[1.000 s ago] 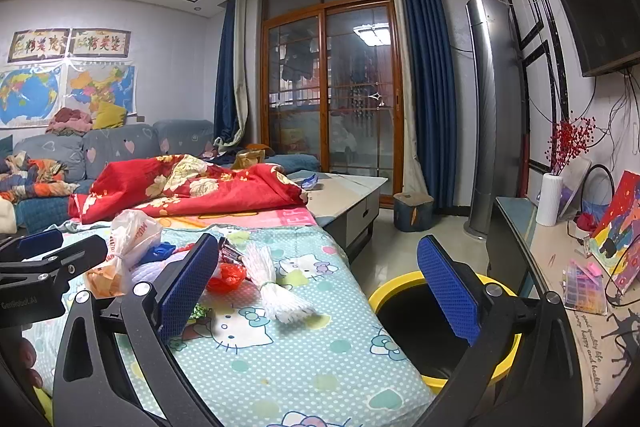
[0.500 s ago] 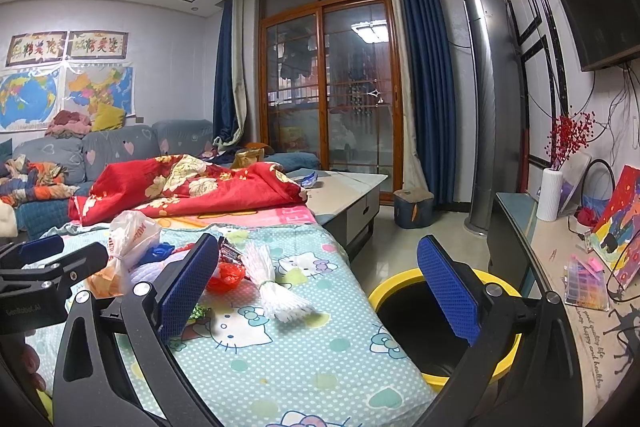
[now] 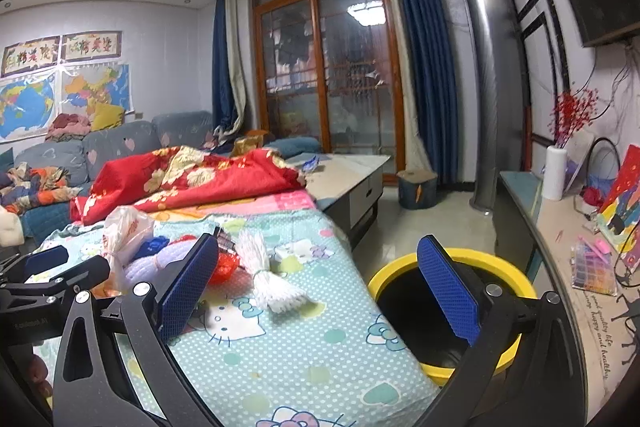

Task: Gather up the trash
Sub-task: 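Move both tools toward the trash pile on the bed, then grasp the white plastic bag with the left tool while the right tool grasps the white foam net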

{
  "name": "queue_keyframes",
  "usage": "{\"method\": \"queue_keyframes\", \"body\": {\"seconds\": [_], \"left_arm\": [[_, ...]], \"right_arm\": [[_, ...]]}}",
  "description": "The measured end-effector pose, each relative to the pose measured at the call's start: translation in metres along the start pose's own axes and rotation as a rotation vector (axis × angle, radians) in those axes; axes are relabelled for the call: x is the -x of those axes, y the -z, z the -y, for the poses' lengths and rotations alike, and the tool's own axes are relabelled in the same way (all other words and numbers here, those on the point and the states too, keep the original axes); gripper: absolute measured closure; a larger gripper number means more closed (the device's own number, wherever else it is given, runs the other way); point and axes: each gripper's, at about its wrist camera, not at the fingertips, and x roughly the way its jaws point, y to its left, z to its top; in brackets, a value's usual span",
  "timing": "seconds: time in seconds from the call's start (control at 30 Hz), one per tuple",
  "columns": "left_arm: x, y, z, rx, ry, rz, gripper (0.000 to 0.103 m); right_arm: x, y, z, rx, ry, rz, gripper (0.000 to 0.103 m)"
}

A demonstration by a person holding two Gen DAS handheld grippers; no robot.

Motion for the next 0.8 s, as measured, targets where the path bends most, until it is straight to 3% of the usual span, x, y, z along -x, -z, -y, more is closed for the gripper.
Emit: {"method": "queue_keyframes", "body": {"seconds": [0.33,0.57,0.7,0.8], "left_arm": [[-0.02,-0.012,-0.042,0.102,-0.094,-0.057,0.011],[-0.028,-0.021,-0.079,0.195,-0.145,-0.081,0.011],[-0.039,-0.028,-0.093,0.235,-0.134,-0.12,0.011],[-0.05,-0.029,-0.094,0.261,-0.085,-0.166,0.011]], "right_arm": [[-0.052,0.009,-0.024,0.125,-0.115,-0.204,0.006],[-0.089,0.014,-0.04,0.125,-0.197,-0.319,0.006],[-0.109,0.016,-0.042,0.125,-0.204,-0.367,0.006],[-0.127,0.02,-0.04,0.129,-0.202,-0.415,0.006]]}}
